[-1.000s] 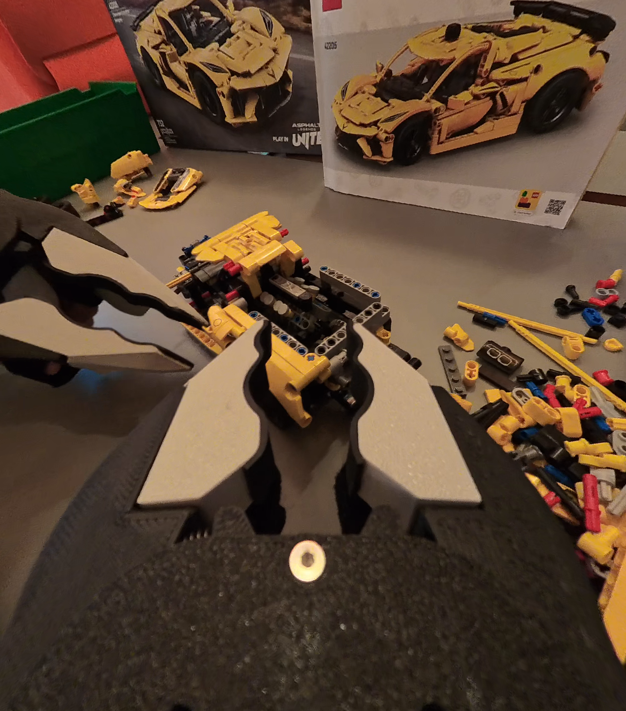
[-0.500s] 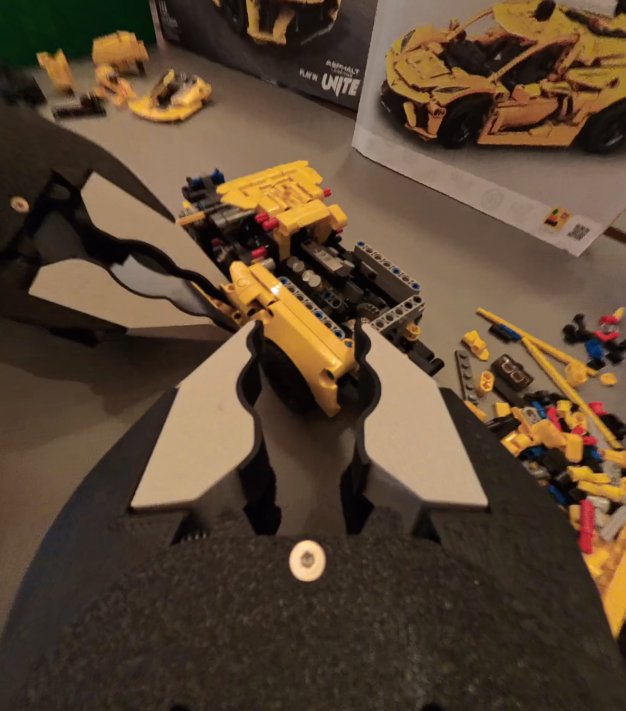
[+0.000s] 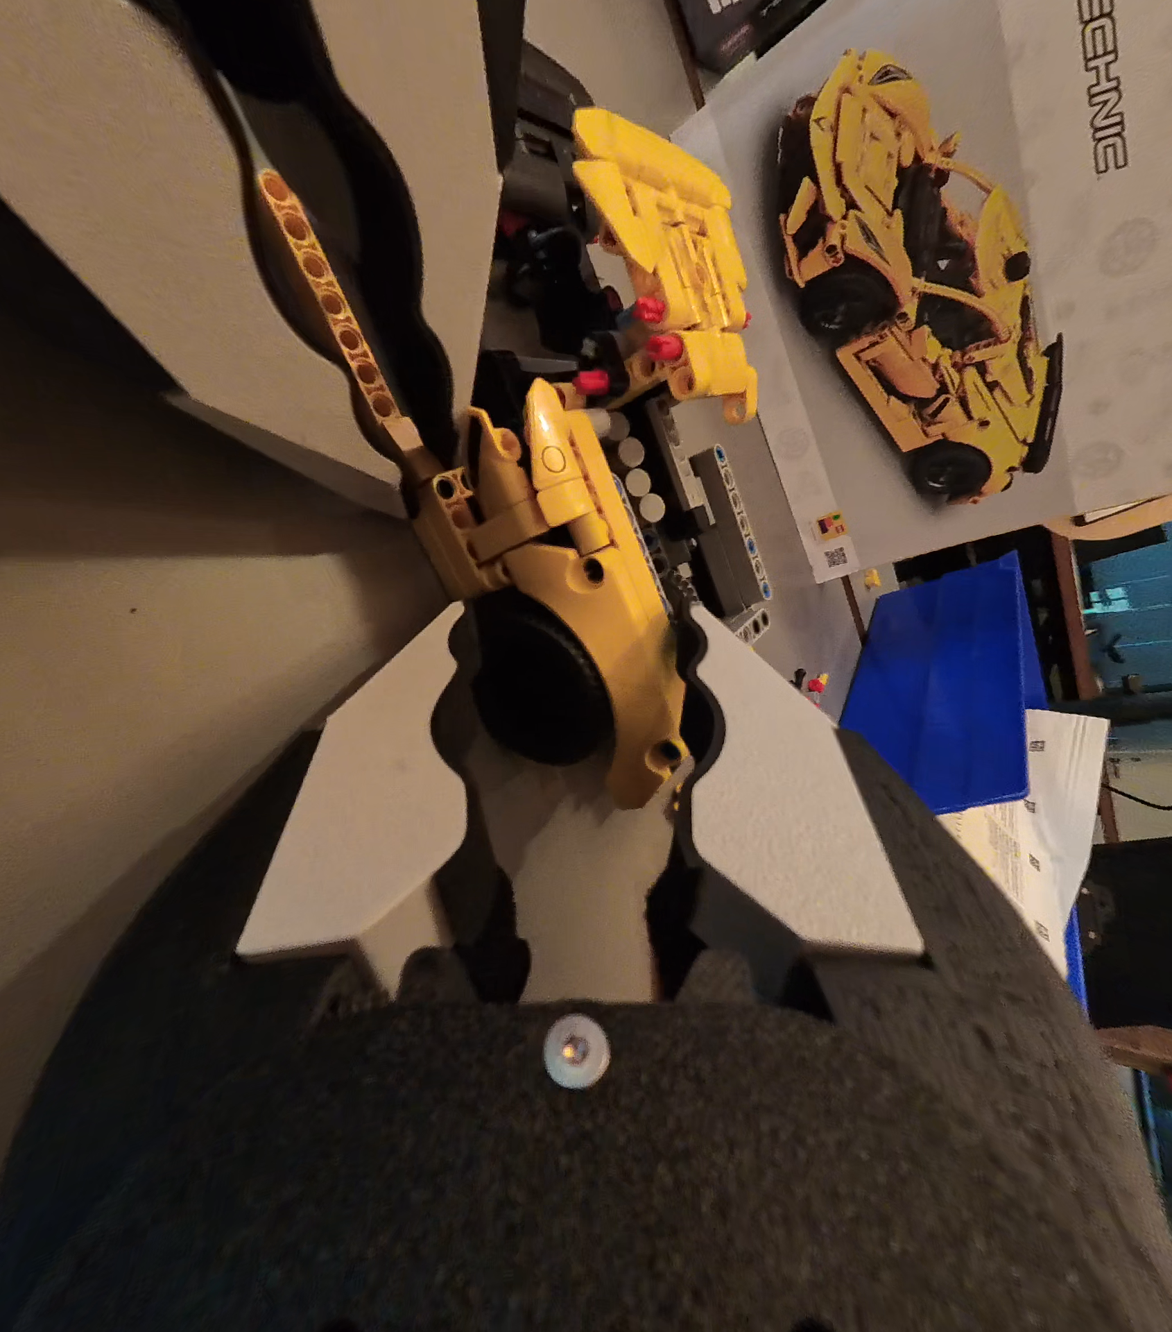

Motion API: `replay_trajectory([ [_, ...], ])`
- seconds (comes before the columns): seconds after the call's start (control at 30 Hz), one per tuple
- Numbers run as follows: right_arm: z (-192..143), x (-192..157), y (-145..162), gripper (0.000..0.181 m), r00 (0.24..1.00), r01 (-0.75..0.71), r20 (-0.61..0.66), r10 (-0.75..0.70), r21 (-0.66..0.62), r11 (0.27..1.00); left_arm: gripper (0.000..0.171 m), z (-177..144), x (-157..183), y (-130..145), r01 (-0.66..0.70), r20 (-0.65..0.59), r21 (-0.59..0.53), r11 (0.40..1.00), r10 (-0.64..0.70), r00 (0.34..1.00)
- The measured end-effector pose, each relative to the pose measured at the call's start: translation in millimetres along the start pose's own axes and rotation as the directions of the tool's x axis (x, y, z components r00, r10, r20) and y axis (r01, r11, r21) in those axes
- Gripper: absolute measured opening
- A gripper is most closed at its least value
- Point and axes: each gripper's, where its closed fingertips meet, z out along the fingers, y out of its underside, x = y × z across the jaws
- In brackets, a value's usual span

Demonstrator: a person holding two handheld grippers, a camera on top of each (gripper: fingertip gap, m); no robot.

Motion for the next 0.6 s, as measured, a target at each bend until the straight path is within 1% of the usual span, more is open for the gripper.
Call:
replay_trajectory([
  [0.1, -0.7, 0.8, -0.4, 0.049, 0.995, -0.064, 0.071, 0.064, -0.003, 0.998, 0.012, 0.8, 0.3, -0.5, -0.007, 0.005, 0.007, 1.0, 0.007, 1.0],
  [0.17, -1.5, 1.9, -0.4, 0.048, 0.993, -0.079, 0.085, 0.079, 0.003, 0.997, 0.012, 1.5, 0.0, -0.9, -0.006, 0.021, 0.005, 1.0, 0.005, 1.0],
  [0.2, -3.2, 3.2, -1.9, 0.045, 0.994, -0.077, 0.079, 0.076, 0.011, 0.997, 0.012, 1.8, -0.2, -0.6, -0.016, 0.033, -0.003, 1.0, 0.016, 0.999],
  [0.23, -5.6, 6.0, -4.5, 0.037, 0.995, -0.082, 0.066, 0.079, 0.031, 0.996, 0.012, 2.6, -0.6, -0.7, -0.005, 0.035, -0.009, 1.0, 0.006, 0.999],
  [0.3, -5.7, 6.5, -3.7, 0.035, 0.996, -0.065, 0.056, 0.063, 0.03, 0.997, 0.012, 2.9, 0.7, -1.7, 0.049, 0.007, -0.006, 0.999, -0.049, 0.999],
  [0.4, -5.1, 7.0, -3.9, 0.035, 0.997, -0.065, 0.053, 0.063, 0.033, 0.997, 0.011, 2.2, 0.8, -2.0, 0.137, -0.071, 0.007, 0.991, -0.136, 0.988],
  [0.6, -3.4, 9.4, -6.6, 0.031, 1.0, 0.016, -0.014, -0.015, 0.025, 1.0, 0.011, 2.2, -0.5, -0.9, 0.122, -0.085, -0.033, 0.992, -0.125, 0.989],
])
